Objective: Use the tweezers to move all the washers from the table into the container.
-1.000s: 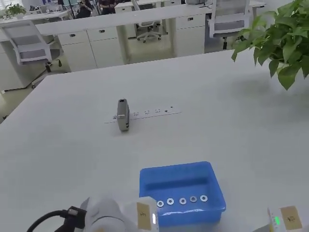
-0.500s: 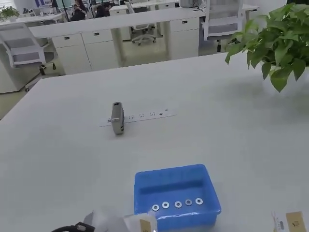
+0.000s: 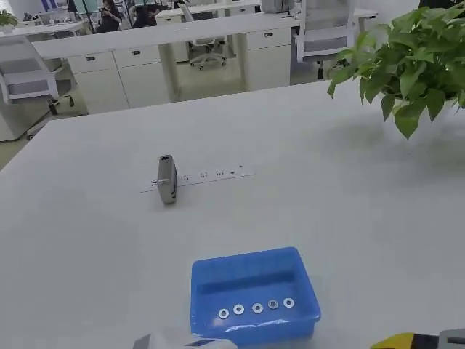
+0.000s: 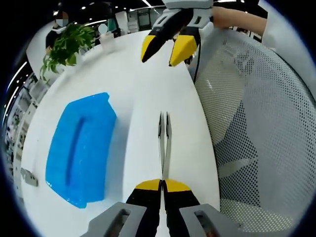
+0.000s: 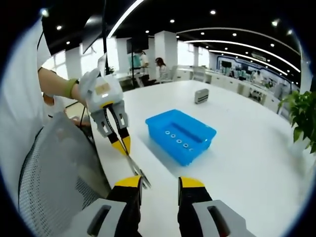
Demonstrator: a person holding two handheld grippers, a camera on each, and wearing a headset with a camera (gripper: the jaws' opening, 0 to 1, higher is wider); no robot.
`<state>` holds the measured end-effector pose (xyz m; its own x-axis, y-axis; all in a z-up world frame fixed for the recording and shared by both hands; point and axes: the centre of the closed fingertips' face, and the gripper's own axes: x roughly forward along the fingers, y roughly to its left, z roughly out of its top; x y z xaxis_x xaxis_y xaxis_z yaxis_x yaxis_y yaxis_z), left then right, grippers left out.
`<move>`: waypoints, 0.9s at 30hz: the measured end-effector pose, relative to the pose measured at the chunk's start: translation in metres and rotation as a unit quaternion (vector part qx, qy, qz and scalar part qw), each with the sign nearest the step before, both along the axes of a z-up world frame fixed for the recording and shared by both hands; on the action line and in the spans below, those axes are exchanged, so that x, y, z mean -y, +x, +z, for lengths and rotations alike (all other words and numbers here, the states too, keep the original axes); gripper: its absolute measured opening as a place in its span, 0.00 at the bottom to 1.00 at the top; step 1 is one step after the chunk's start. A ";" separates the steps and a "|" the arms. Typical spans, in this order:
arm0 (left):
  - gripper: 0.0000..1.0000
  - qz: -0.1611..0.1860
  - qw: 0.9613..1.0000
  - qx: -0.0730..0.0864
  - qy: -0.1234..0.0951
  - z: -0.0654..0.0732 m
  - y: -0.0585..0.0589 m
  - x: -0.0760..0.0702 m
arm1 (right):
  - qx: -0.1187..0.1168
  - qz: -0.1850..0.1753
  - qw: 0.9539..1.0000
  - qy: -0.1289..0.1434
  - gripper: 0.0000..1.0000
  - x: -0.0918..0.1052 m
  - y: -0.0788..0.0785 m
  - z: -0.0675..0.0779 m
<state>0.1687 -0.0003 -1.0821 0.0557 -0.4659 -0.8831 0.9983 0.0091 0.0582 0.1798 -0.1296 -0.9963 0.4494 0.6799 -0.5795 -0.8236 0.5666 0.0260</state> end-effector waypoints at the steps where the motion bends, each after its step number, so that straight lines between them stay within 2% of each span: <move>1: 0.00 0.000 1.000 0.000 0.003 0.000 0.000 -0.001 | 0.006 -0.007 1.000 -0.001 0.25 0.004 0.002 0.002; 5: 0.00 0.004 1.000 0.001 0.004 0.000 0.001 0.000 | 0.027 -0.045 0.999 0.001 0.27 0.025 0.011 0.009; 9: 0.00 0.003 1.000 0.004 0.014 -0.003 0.000 0.000 | 0.036 -0.088 0.995 0.007 0.32 0.044 0.018 0.013; 11: 0.00 0.006 1.000 0.005 0.020 -0.002 0.000 -0.002 | 0.045 -0.105 0.993 0.010 0.34 0.050 0.020 0.017; 15: 0.00 0.015 1.000 0.000 0.019 -0.002 0.001 -0.002 | 0.047 -0.122 0.991 0.035 0.35 0.052 0.020 0.021; 19: 0.00 0.045 0.999 -0.020 0.008 -0.002 0.001 -0.002 | 0.048 -0.116 0.992 0.031 0.36 0.049 0.020 0.019; 20: 0.00 0.070 0.997 -0.035 -0.001 -0.001 0.001 -0.002 | 0.047 -0.113 0.992 0.029 0.36 0.048 0.019 0.018; 23: 0.00 0.106 0.992 -0.062 -0.024 -0.001 0.000 -0.002 | 0.046 -0.107 0.993 0.029 0.36 0.045 0.018 0.018; 24: 0.02 0.115 0.991 -0.067 -0.028 0.000 0.000 -0.003 | 0.044 -0.104 0.993 0.030 0.36 0.043 0.018 0.018; 27: 0.10 0.137 0.988 -0.065 -0.033 0.001 -0.001 -0.008 | 0.043 -0.100 0.994 0.030 0.37 0.041 0.016 0.018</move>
